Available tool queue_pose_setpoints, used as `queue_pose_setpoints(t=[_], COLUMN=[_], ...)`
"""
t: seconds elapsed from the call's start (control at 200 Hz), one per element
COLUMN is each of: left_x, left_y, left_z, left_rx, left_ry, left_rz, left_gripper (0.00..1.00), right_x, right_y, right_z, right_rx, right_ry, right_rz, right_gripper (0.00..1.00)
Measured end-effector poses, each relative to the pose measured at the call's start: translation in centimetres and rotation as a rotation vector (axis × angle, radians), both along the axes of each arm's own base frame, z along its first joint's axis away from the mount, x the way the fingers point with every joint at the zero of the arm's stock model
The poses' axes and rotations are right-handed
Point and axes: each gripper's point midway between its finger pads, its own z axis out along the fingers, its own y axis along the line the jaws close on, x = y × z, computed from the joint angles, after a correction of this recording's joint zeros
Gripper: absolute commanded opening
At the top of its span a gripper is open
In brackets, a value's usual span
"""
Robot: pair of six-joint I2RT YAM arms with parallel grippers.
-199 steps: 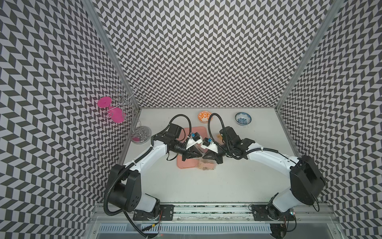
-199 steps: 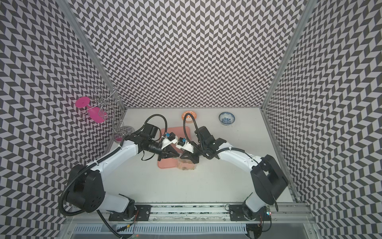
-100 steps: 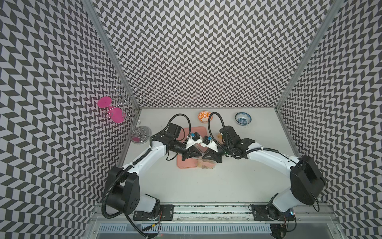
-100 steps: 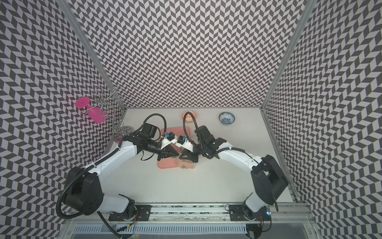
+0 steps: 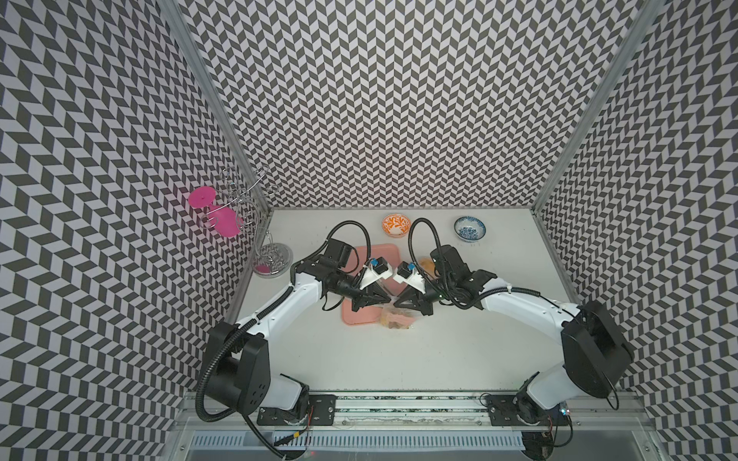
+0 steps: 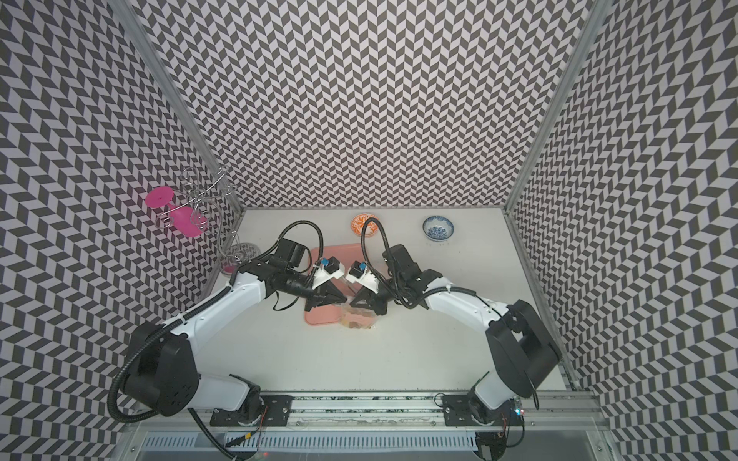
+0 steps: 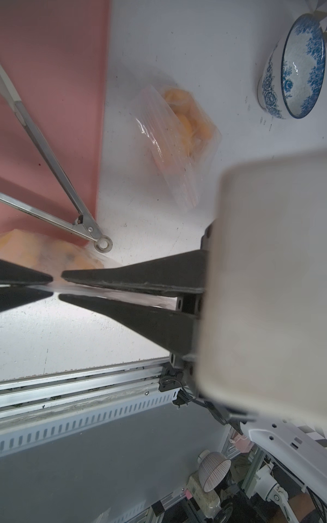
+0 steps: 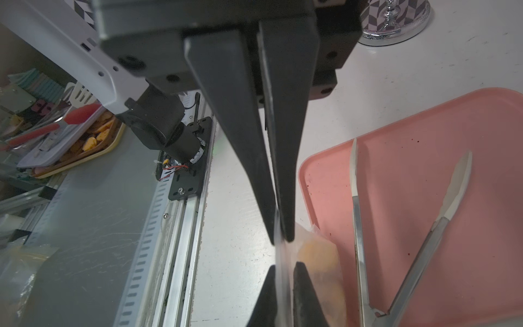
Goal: Put the cookies into a resealable bag to prevent moisture
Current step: Pick up the ziploc bag from the center of the board.
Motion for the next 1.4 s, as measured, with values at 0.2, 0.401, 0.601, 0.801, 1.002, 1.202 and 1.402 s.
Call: queue_pose_setpoints(t=[0.2,0.401,0.601,0.801,1.002,1.202,1.402], left_x=[0.0,0.2,0.1,0.2,-0.1,0.0,-0.1], left_y=[-0.1,0.3,0.3,0.4,0.5,0.7,0.6], left_z=[0.0,0.1,0.0,-0.2,-0.5,-0.6,-0.6], left_rx=[-0.001,-0.001,-0.002,0.006,0.009,0.016,0.015], left_ry=[-0.002,-0.005,-0.007,-0.003,0.006,0.003,0.007], left_rz=[-0.002,0.011,0.010,0.019,0.024,0.034,0.033], left_gripper=[0.00,0.00,0.00,0.00,0.00,0.00,0.00], right_x=[0.2,0.6,0.7,0.9,0.9,1.1,0.9], right_y=[-0.6,-1.8,-2.7,-4.2,-5.1,-6.6,-7.3], right_z=[-0.1,-0.5,-0.6,-1.2,-1.8,-1.9,-2.3], right_rx=[-0.005,-0.036,-0.049,-0.077,-0.097,-0.117,-0.130], right_ry=[-0.008,-0.024,-0.019,-0.024,-0.011,-0.017,-0.008], right_rz=[-0.009,-0.043,-0.060,-0.103,-0.127,-0.176,-0.197], right_gripper=[0.01,0.07,0.00,0.08,0.05,0.02,0.17])
